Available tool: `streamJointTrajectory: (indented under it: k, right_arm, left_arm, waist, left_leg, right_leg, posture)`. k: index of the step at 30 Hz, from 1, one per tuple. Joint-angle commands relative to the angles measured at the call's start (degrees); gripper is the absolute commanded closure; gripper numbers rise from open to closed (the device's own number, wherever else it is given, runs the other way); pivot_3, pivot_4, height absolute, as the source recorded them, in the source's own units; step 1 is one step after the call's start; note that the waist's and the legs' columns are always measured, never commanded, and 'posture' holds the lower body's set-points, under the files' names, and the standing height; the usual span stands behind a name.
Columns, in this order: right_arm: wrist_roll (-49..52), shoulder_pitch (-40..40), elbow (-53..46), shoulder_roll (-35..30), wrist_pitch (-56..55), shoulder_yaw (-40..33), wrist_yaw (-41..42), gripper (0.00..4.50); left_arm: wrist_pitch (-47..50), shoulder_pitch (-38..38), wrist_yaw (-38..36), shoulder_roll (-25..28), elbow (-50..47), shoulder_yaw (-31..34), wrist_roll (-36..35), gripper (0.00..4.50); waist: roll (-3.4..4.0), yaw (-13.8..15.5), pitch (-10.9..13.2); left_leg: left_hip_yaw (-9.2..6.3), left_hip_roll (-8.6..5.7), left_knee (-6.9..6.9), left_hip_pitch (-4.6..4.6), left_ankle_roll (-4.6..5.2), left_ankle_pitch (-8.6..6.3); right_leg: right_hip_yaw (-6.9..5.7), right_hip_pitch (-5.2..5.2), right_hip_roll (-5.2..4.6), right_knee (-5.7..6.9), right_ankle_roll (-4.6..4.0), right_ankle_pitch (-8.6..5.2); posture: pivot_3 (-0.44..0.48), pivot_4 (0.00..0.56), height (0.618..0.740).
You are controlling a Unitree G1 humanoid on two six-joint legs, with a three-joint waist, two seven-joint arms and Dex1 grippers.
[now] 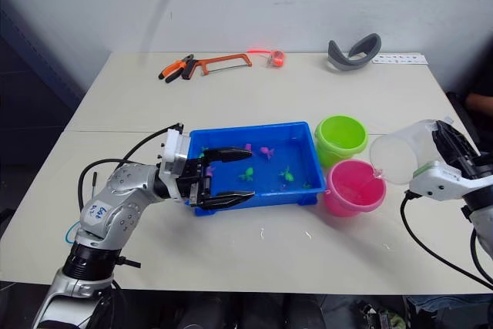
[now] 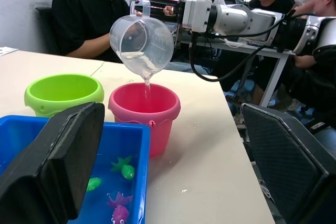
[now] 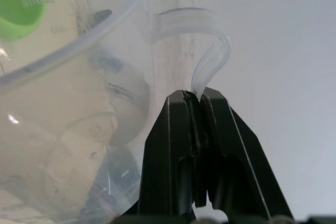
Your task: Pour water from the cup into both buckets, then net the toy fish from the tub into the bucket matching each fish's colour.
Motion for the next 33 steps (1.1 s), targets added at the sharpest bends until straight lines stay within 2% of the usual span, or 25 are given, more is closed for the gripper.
streamJointTrajectory:
  k: [1,3,5,9,14,20,25,33]
  right_arm:
    - [11.8,-0.47,-0.87,2.72,4.72,-0.23,5.4,4.43]
    - [19.22,-1.05,-1.02,4.74,7.84,-0.2,9.6,4.43]
    - [20.77,-0.86,-1.8,5.3,9.79,-1.07,10.79,4.43]
    - [30.08,-0.24,-6.52,8.29,19.67,-5.47,12.62,4.43]
    - [35.58,-3.57,-8.49,7.15,30.56,-6.47,14.31,4.43]
    - [29.45,-15.49,-1.46,1.89,34.1,0.89,13.79,4.43]
    - [21.87,-26.01,8.96,-1.19,30.11,8.38,11.69,4.43]
    - [12.57,-37.12,19.21,-1.85,22.71,17.94,8.2,4.43]
  left_arm:
    - [-0.92,0.5,-0.92,2.18,0.04,3.12,-0.11,0.0]
    - [-0.87,0.95,-1.19,3.11,-0.04,3.71,-0.31,0.0]
    - [-0.8,1.58,-1.59,3.85,-0.33,4.27,-0.53,0.0]
    - [-1.01,2.42,-1.0,5.08,-0.59,6.69,-0.94,0.0]
    - [-0.6,0.94,0.53,4.78,0.74,9.11,-1.25,0.0]
    - [1.09,-3.08,2.5,3.85,3.21,9.73,-1.76,0.0]
    - [2.01,-5.42,3.48,3.07,4.14,9.33,-1.22,0.0]
    - [2.07,-5.58,5.85,1.51,3.72,8.62,-0.05,0.0]
  waist:
    - [0.0,-0.03,0.0]
    - [0.0,-0.07,0.0]
    - [0.0,-0.01,0.0]
    - [0.0,0.04,0.01]
    - [0.0,0.0,0.01]
    - [0.03,-0.26,0.02]
    - [0.02,-0.32,0.03]
    - [0.0,-0.24,0.05]
  left_leg:
    - [0.0,0.0,0.0,0.0,0.0,0.0]
    - [-0.01,0.01,-0.01,0.0,0.0,0.0]
    - [-0.01,0.0,0.0,0.0,0.01,0.0]
    - [-0.05,0.02,-0.01,-0.02,0.03,0.01]
    - [-0.06,0.0,0.01,-0.02,0.03,0.01]
    - [-0.03,-0.02,0.01,0.0,0.06,0.02]
    - [0.0,-0.04,-0.01,-0.08,0.06,0.03]
    - [-0.03,-0.03,-0.01,-0.14,0.06,0.03]
  right_leg:
    - [0.0,0.0,0.0,0.02,0.0,0.0]
    - [-0.01,0.01,0.01,0.04,0.0,0.0]
    - [-0.01,0.01,-0.01,0.07,0.0,0.0]
    - [-0.03,0.01,-0.04,0.09,0.0,0.0]
    - [-0.03,0.01,-0.06,0.1,-0.01,0.01]
    - [-0.03,-0.02,-0.06,0.17,-0.01,0.01]
    - [-0.04,-0.07,-0.06,0.19,-0.01,0.01]
    - [-0.11,-0.07,-0.04,0.13,0.0,0.01]
  posture:
    - [0.0,0.15,0.74]
    - [0.0,0.15,0.74]
    - [0.0,0.15,0.74]
    - [0.0,0.15,0.74]
    - [0.0,0.15,0.74]
    - [0.0,0.15,0.74]
    - [0.0,0.15,0.74]
    - [0.0,0.15,0.74]
